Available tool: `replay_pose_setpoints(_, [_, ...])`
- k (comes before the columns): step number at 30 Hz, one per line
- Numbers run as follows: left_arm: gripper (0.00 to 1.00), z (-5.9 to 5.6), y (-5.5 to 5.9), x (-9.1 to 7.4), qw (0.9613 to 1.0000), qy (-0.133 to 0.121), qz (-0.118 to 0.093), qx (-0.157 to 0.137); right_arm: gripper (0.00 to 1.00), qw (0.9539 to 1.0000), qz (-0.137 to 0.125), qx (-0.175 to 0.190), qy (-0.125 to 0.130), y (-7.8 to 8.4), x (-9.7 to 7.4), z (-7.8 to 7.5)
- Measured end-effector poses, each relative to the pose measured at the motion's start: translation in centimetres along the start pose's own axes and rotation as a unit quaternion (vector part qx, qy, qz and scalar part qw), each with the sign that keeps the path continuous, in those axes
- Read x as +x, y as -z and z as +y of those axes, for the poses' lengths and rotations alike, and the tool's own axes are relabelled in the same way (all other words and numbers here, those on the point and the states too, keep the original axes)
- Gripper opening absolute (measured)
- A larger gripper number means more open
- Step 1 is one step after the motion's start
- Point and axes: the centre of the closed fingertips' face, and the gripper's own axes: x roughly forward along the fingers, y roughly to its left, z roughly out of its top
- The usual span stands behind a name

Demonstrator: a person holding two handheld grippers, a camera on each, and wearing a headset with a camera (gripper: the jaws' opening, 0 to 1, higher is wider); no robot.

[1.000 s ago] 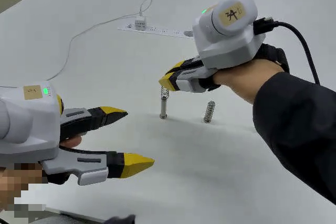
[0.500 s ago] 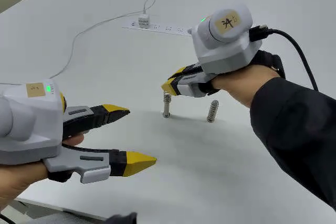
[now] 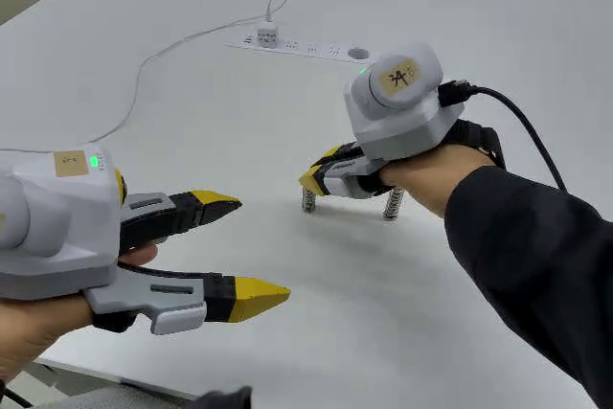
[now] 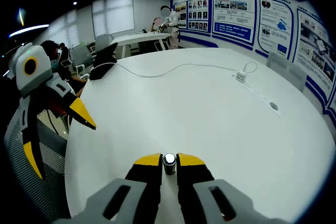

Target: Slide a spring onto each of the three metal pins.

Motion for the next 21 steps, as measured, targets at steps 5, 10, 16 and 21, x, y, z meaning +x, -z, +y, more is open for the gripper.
replay_pose_setpoints(5, [0.68,0.0,0.1,0.0,1.0000,0.000,0.002,0.000,0.12,1.0000,-0.001,0.001,-0.001,0.2,0.3,0.1])
replay_pose_setpoints(10, [0.68,0.0,0.1,0.0,1.0000,0.000,0.004,0.001,0.12,1.0000,0.000,-0.003,0.001,0.3,-0.2,0.2])
replay_pose_setpoints(16, [0.68,0.0,0.1,0.0,1.0000,0.000,0.004,0.003,0.15,0.9999,-0.008,-0.006,0.008,0.0,-1.6,0.3])
replay_pose_setpoints(21, [0.69,-0.1,0.0,0.0,1.0000,0.001,0.003,0.004,0.17,0.9997,-0.020,-0.007,0.015,-0.2,-2.9,-0.3])
